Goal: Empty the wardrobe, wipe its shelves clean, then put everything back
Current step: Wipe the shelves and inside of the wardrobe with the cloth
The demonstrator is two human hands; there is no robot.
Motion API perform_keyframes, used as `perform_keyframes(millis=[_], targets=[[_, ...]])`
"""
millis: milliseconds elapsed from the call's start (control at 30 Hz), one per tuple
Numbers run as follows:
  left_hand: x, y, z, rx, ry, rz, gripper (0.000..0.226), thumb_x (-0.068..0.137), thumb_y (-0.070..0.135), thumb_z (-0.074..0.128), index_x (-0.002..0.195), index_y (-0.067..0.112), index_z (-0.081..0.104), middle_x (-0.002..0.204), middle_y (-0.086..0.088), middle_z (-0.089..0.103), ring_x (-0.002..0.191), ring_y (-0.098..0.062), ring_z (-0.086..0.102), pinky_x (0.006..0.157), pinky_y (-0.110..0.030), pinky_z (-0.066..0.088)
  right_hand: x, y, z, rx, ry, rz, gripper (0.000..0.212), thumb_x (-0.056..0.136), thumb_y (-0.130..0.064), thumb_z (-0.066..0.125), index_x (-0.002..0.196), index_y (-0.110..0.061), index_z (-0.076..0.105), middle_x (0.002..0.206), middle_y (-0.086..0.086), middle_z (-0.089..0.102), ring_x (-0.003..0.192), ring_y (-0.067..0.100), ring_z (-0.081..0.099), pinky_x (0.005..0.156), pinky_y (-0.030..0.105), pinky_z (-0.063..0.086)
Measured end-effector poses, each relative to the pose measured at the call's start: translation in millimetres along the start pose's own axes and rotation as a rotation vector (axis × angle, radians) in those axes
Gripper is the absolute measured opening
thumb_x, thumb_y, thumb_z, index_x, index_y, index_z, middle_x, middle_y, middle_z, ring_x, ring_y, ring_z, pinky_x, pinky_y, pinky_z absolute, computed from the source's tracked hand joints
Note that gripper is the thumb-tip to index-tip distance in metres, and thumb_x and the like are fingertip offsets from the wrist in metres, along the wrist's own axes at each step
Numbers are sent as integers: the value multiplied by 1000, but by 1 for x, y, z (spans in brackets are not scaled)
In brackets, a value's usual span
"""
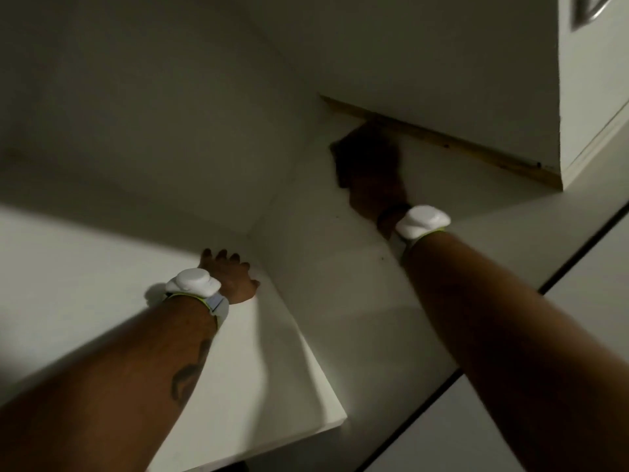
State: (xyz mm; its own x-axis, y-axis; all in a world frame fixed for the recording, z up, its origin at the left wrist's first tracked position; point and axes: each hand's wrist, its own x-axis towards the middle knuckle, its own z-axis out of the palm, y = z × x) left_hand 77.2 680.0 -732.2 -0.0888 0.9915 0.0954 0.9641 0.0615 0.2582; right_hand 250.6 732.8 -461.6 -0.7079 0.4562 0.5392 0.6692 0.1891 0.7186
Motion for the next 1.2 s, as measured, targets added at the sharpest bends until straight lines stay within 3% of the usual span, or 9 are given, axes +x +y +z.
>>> perform_keyframes(millis=[100,200,400,500,633,767,900,1033,1200], targets=[[-1,0,-1,-14,-30,-7,75,97,68,22,159,26,21,168,-3,12,155,-30,7,122,-57,0,2,14,-19,39,-24,100,58,103,-32,27,159,-18,26,164,16,24,152,38,16,120,60,10],[-3,-1,-3,-34,-51,3,74,98,67,24,160,26,21,168,-4,11,155,-32,6,122,-59,0,-41,-56,-1,87,-3,126,52,104,-36,28,150,-20,47,158,14,38,151,37,24,121,58,15],[-8,3,-1,-91,-27,-1,65,101,59,28,156,27,31,167,-5,17,154,-31,11,122,-56,2,-172,-158,29,59,-481,-296,63,91,-34,21,142,-25,57,144,-1,57,140,26,44,121,58,10],[-10,5,-4,-89,-35,105,69,97,64,33,155,26,32,164,-4,24,153,-28,15,122,-54,5,-138,-118,-1,113,-315,-211,58,92,-34,25,139,-29,60,147,1,55,144,29,40,121,55,20],[-23,13,-14,-126,-145,249,76,96,66,40,159,26,24,167,2,18,155,-18,10,124,-49,0,-56,-7,-68,-18,51,195,33,93,-26,34,94,-28,66,118,8,62,120,35,55,107,46,32],[-27,13,-17,-161,-154,279,75,95,64,42,158,27,26,166,5,21,154,-15,12,124,-48,0,-66,-5,-65,-89,-25,185,62,92,-26,22,149,-28,46,158,14,37,149,40,26,119,63,14],[-19,11,-14,-168,-118,307,59,97,58,37,149,30,42,160,6,34,149,-17,25,122,-54,5,-145,-117,-13,13,-178,-86,43,96,-27,40,129,-23,67,138,6,61,137,37,47,115,59,26],[-19,13,-9,-212,-97,358,66,89,68,37,142,32,51,153,8,44,145,-17,34,122,-54,9,-211,-165,4,4,-496,-236,48,98,-30,36,136,-18,63,140,5,61,140,31,45,116,64,22],[-22,28,-10,-203,-119,412,69,85,60,49,148,31,45,157,8,39,145,-18,35,121,-49,14,-147,-75,-49,-2,-244,-118,50,97,-28,36,142,-26,57,148,6,53,145,33,38,113,59,30]])
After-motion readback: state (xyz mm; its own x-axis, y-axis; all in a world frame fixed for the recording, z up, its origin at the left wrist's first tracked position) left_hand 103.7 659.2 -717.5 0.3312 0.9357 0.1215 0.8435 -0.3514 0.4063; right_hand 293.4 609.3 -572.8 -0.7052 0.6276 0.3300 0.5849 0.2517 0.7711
